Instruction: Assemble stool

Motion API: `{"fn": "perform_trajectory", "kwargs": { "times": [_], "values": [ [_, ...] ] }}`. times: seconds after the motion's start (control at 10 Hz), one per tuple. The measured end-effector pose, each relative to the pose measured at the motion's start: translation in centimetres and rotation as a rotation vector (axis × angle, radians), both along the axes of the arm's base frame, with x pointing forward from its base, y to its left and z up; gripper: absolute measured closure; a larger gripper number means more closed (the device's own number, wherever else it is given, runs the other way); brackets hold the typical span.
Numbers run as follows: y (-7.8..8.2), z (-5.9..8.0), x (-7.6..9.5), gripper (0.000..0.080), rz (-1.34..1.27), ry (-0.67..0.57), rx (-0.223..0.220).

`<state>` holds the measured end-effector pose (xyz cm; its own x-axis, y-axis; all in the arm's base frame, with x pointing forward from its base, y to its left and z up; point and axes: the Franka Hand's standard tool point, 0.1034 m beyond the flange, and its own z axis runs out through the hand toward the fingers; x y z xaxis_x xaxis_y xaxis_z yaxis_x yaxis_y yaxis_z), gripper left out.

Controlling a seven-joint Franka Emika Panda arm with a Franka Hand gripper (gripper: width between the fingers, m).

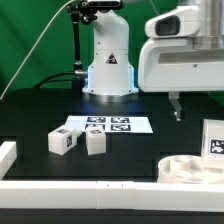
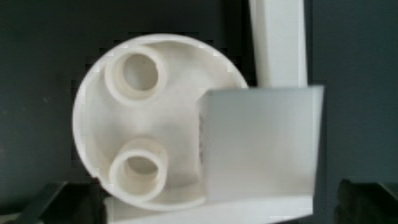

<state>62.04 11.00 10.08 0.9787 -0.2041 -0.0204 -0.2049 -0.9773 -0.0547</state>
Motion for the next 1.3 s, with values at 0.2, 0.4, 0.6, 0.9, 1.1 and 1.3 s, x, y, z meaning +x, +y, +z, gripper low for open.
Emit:
{"fn": "perform_trajectory", "kwargs": {
  "times": [0.2,0.4,0.6,0.9,1.1,1.3],
  "values": [
    [0.2,0.2,0.4,0.0150,-0.017,-0.005,0.001],
    [0.1,0.0,0.3,0.0150,-0.016,-0.003,0.001],
    [-0.2,-0.2,0.5,0.0150,0.005,-0.003,-0.001],
    [0.3,-1.0,1.2,0.0150,0.015,-0.005,-0.004],
    [0.3,-1.5,1.1,0.0150,0.019,-0.009,-0.005],
    [0.2,-1.5,1.2,0.0160,0.030,-0.015,-0.005]
  ]
}}
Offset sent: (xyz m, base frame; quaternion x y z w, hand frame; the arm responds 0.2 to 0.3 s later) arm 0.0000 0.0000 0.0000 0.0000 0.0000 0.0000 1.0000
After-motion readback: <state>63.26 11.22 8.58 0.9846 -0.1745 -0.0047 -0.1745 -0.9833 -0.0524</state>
